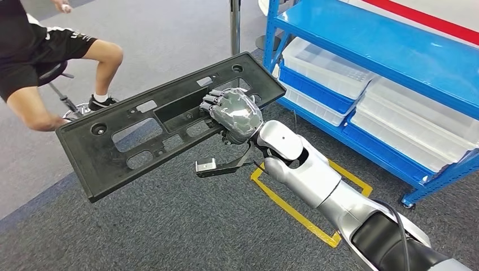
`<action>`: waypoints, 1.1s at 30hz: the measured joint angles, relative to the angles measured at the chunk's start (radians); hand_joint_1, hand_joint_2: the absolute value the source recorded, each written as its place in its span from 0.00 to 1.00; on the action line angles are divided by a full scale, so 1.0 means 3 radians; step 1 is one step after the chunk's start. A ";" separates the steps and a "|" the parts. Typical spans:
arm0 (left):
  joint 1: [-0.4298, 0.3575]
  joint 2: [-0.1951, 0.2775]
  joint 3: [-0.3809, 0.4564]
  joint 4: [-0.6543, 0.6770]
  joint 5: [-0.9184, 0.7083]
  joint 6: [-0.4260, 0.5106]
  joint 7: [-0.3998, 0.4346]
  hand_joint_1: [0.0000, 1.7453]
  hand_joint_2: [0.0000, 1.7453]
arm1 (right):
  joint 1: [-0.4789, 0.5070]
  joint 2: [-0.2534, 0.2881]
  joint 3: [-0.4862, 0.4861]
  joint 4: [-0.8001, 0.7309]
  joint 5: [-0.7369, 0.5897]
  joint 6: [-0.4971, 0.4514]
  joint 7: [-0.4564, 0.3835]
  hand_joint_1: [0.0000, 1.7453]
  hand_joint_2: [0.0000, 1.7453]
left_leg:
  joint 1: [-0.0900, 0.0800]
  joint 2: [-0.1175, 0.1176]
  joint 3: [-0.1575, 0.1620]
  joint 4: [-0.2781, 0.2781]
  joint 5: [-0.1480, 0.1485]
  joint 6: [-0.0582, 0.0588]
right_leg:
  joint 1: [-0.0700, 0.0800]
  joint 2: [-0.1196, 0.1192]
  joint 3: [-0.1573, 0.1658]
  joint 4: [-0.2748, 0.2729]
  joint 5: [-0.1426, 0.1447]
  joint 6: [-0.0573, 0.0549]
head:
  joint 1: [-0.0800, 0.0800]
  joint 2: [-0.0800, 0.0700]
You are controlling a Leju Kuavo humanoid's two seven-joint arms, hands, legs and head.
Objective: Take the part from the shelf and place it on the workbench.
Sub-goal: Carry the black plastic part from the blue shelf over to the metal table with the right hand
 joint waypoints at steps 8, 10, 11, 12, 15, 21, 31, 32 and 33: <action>-0.0082 -0.0074 0.0000 0.0073 -0.0032 -0.0063 0.0000 0.00 1.00 | -0.0064 0.0039 0.0018 -0.0016 0.0040 0.0006 0.0048 1.00 1.00 | -0.0097 0.0175 0.0727 -0.1031 -0.0010 0.0180 | -0.0037 -0.0256 -0.0183 0.0062 0.0143 0.0160 | 0.0004 0.0000; -0.0092 -0.0074 0.0000 0.0091 -0.0017 -0.0082 0.0000 0.00 1.00 | -0.0058 0.0032 0.0020 -0.0012 0.0043 0.0008 0.0055 1.00 1.00 | -0.0095 0.0113 0.0657 -0.1057 0.0078 0.0267 | -0.0049 -0.0052 -0.0248 0.0232 -0.0072 0.0177 | 0.0004 0.0000; -0.0099 -0.0079 -0.0001 0.0093 -0.0005 -0.0089 0.0000 0.00 1.00 | -0.0057 0.0024 0.0019 -0.0010 0.0043 0.0009 0.0057 1.00 1.00 | -0.0104 0.0077 0.0604 -0.1055 0.0121 0.0294 | -0.0047 0.0071 -0.0298 0.0418 -0.0247 0.0171 | 0.0004 0.0000; -0.0104 -0.0085 -0.0001 0.0095 0.0006 -0.0095 0.0000 0.00 1.00 | -0.0056 0.0015 0.0019 -0.0010 0.0043 0.0009 0.0059 1.00 1.00 | -0.0116 0.0035 0.0547 -0.1053 0.0164 0.0315 | -0.0037 0.0149 -0.0352 0.0639 -0.0412 0.0157 | 0.0004 0.0000; -0.0102 -0.0115 -0.0001 0.0096 0.0022 -0.0100 0.0000 0.00 1.00 | -0.0047 -0.0007 0.0018 -0.0010 0.0043 0.0010 0.0060 1.00 1.00 | -0.0158 -0.0120 0.0365 -0.1038 0.0299 0.0340 | 0.0022 0.0215 -0.0332 0.0983 -0.0495 0.0086 | 0.0004 0.0000; -0.0092 -0.0143 -0.0001 0.0110 0.0023 -0.0108 -0.0001 0.00 1.00 | -0.0071 -0.0019 0.0010 -0.0028 0.0043 0.0010 0.0061 1.00 1.00 | -0.0149 -0.0370 0.0151 -0.1060 0.0558 0.0292 | 0.0111 0.0462 0.0338 0.0021 -0.0332 -0.0085 | 0.0006 0.0000; -0.0061 -0.0149 -0.0001 0.0126 0.0023 -0.0112 -0.0003 0.00 1.00 | -0.0091 -0.0010 0.0011 -0.0029 0.0043 0.0014 0.0061 1.00 1.00 | 0.0032 0.0007 0.0006 -0.0122 0.0109 0.0018 | 0.0009 -0.0024 0.0049 -0.0157 0.0077 0.0005 | 0.0011 0.0000; -0.0060 -0.0157 -0.0001 0.0126 0.0023 -0.0112 -0.0003 0.00 1.00 | -0.0092 -0.0010 0.0011 -0.0029 0.0043 0.0014 0.0061 1.00 1.00 | 0.0068 0.0045 0.0142 -0.0238 0.0188 -0.0027 | -0.0007 -0.0070 -0.0006 -0.0131 0.0099 0.0031 | 0.0011 0.0000; -0.0064 -0.0165 0.0000 0.0126 0.0023 -0.0112 -0.0003 0.00 1.00 | -0.0093 -0.0010 0.0010 -0.0031 0.0043 0.0013 0.0061 1.00 1.00 | 0.0088 0.0124 0.0338 -0.0450 0.0192 -0.0079 | -0.0018 -0.0115 -0.0062 -0.0094 0.0112 0.0058 | 0.0010 0.0000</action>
